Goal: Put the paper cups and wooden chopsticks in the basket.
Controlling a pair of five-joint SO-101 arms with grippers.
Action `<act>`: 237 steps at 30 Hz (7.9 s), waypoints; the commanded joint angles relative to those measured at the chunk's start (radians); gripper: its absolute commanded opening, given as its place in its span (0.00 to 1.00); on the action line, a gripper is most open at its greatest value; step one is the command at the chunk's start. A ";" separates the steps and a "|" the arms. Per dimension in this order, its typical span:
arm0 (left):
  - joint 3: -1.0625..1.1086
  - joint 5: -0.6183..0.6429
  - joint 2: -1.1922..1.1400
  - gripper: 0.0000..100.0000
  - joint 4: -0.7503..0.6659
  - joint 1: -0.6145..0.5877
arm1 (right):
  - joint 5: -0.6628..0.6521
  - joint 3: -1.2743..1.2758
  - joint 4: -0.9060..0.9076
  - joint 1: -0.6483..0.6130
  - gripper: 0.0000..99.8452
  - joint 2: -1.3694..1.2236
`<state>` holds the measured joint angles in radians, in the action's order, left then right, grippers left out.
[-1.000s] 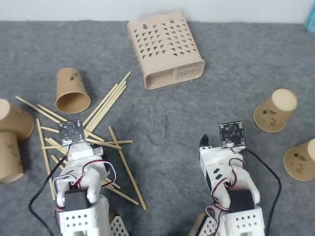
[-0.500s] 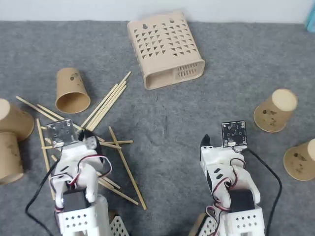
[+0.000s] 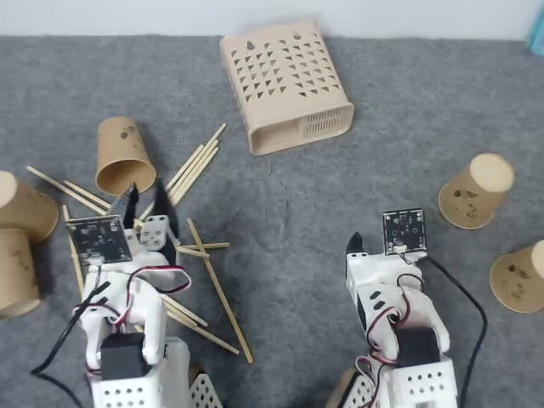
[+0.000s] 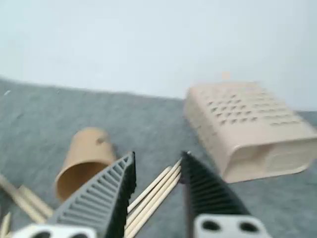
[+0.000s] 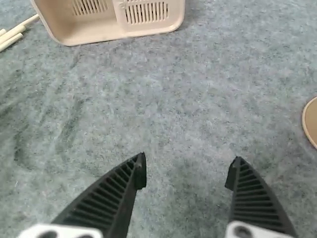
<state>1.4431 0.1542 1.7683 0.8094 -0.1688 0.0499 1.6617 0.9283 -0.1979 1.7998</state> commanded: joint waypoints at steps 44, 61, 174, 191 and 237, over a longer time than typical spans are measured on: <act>-0.905 0.304 -2.252 0.17 -1.269 0.292 | 0.008 0.020 0.001 0.012 0.27 0.015; -0.636 0.282 -2.084 0.01 -1.536 0.387 | 0.006 0.020 -0.012 0.018 0.27 0.013; -2.259 -0.061 -1.815 0.01 0.948 0.069 | -0.037 0.018 0.022 0.008 0.23 0.015; -0.496 -0.074 -0.672 0.02 0.265 -0.032 | -0.043 0.005 -0.005 -0.048 0.01 0.016; 0.090 -0.147 -0.353 0.02 -0.026 -0.037 | -0.044 -0.232 -1.001 -0.101 0.01 -1.184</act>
<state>1.5351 0.0161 1.3955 0.8048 -0.2087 0.0269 1.5451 -0.0046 -0.3529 0.7488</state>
